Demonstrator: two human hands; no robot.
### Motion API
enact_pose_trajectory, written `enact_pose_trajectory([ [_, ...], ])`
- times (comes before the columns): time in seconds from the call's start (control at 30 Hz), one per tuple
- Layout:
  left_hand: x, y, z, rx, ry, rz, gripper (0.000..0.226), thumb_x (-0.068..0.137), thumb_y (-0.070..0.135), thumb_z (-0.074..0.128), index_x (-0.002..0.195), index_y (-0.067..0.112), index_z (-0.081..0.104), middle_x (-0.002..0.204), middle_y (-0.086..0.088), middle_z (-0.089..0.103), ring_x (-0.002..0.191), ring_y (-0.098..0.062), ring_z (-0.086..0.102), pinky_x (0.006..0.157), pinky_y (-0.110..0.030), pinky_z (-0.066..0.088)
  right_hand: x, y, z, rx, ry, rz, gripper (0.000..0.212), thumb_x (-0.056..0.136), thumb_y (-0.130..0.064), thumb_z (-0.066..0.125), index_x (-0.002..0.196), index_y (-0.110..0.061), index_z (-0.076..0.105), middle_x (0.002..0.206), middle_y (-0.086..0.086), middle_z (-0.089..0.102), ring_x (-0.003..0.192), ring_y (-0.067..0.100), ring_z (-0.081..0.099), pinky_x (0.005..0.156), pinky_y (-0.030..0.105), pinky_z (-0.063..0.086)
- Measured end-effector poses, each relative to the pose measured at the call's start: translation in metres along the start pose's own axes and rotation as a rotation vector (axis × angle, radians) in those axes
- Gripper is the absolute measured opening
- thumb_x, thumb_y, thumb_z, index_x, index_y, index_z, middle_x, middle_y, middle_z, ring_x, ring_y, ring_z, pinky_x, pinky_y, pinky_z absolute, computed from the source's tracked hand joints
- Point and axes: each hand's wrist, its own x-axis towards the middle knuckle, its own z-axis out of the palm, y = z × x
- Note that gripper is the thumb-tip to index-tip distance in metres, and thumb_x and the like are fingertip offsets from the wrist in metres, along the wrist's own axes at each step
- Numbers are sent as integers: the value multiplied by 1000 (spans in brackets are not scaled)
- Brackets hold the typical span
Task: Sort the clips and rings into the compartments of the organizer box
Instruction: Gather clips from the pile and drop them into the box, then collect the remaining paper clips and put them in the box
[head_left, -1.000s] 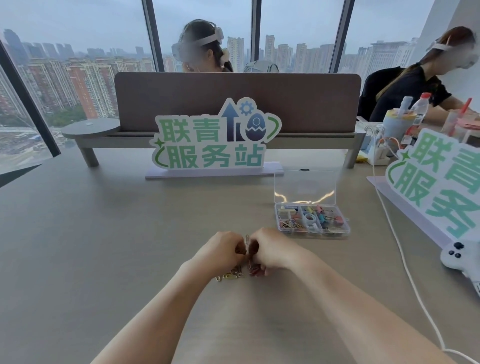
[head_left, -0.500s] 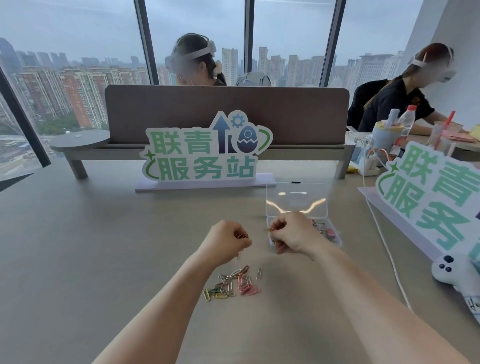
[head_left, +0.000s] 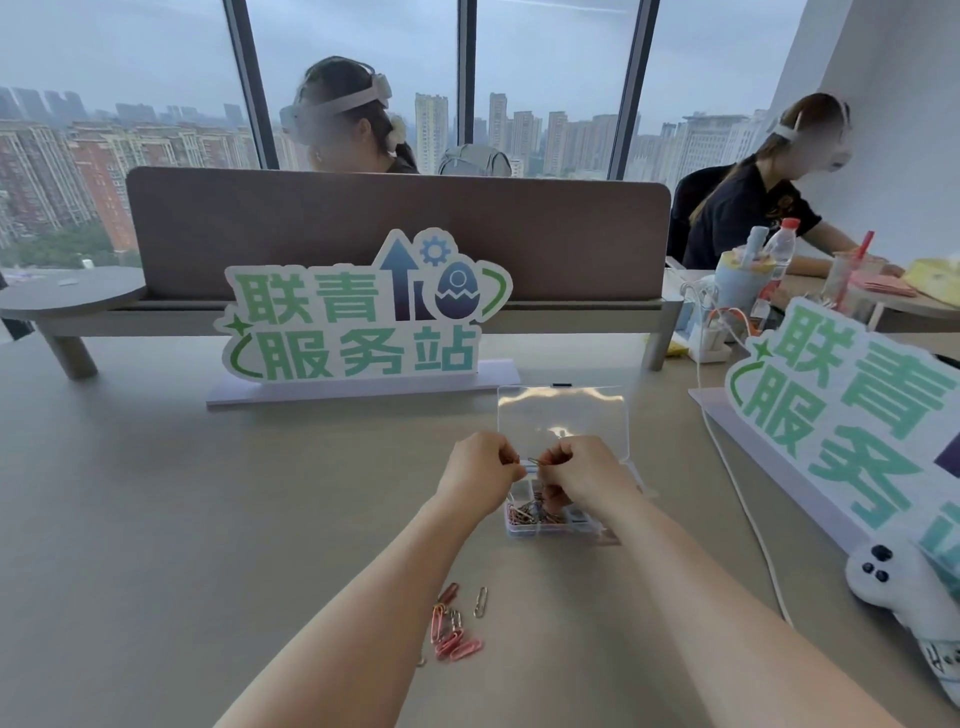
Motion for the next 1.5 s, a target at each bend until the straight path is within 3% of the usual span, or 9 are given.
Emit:
enact_pose_trajectory([
  [0.23, 9, 3, 13, 116, -39, -7, 11, 83, 16, 68, 91, 8, 68, 98, -9, 69, 93, -25, 62, 71, -26, 43, 4, 2, 2, -104, -33, 23, 13, 76, 6, 60, 74, -6, 62, 65, 22, 67, 48, 27, 60, 49, 34, 54],
  [0.4, 12, 6, 15, 175, -59, 10, 10, 81, 17, 69, 89, 11, 67, 96, -8, 70, 85, -23, 60, 67, -26, 43, 1, -7, 2, -228, -85, 10, 9, 79, 0, 63, 74, -7, 62, 61, 15, 64, 48, 26, 59, 49, 25, 47],
  [0.63, 10, 7, 14, 151, -63, 17, 19, 83, 15, 66, 102, 11, 71, 107, -6, 69, 101, -23, 62, 75, -25, 45, -2, -10, -3, -259, -64, -5, 24, 82, 3, 51, 82, -15, 65, 62, 13, 66, 49, 25, 63, 48, 22, 48],
  [0.87, 5, 7, 9, -24, -59, -51, 37, 79, -5, 49, 97, 15, 74, 105, -6, 71, 97, -20, 65, 79, -25, 50, 0, 0, -5, -326, -30, -65, 32, 83, 6, 46, 81, -20, 65, 59, 4, 62, 45, 19, 60, 51, 27, 52],
  [1.0, -1, 3, 5, -86, -40, -35, 35, 80, -8, 51, 100, 11, 72, 99, -8, 71, 96, -21, 66, 87, -33, 55, -1, 3, -2, -378, -12, -119, 32, 81, 2, 52, 81, -25, 68, 81, 3, 68, 65, 20, 59, 73, 36, 57],
  [1.17, -12, -11, -5, -63, 12, 6, 42, 83, -6, 37, 96, 15, 71, 95, -3, 70, 89, -20, 65, 82, -33, 56, -11, 0, 4, -411, -8, -203, 27, 82, -4, 56, 95, -19, 75, 100, 0, 73, 92, 17, 64, 79, 25, 47],
  [1.37, -34, -29, -22, 80, 39, 10, 36, 84, 1, 45, 95, 22, 72, 99, 3, 71, 95, -17, 62, 79, -21, 45, -45, -16, 18, -390, -240, -318, 27, 89, -4, 52, 102, -15, 73, 84, -8, 65, 64, -1, 54, 53, 5, 38],
  [1.43, -44, -35, -28, 105, 46, -11, 37, 83, 0, 44, 95, 22, 72, 100, 2, 71, 97, -18, 63, 80, -23, 47, -55, -17, 27, -440, -309, -350, 30, 90, -3, 49, 107, -14, 71, 95, -3, 68, 75, 5, 59, 65, 11, 44],
  [1.5, -56, -42, -34, 119, 58, -24, 43, 80, -2, 41, 97, 22, 72, 102, 1, 71, 99, -19, 63, 84, -29, 51, -64, -15, 39, -487, -340, -370, 37, 90, -2, 45, 116, -15, 68, 116, 2, 68, 103, 15, 62, 89, 23, 47],
])
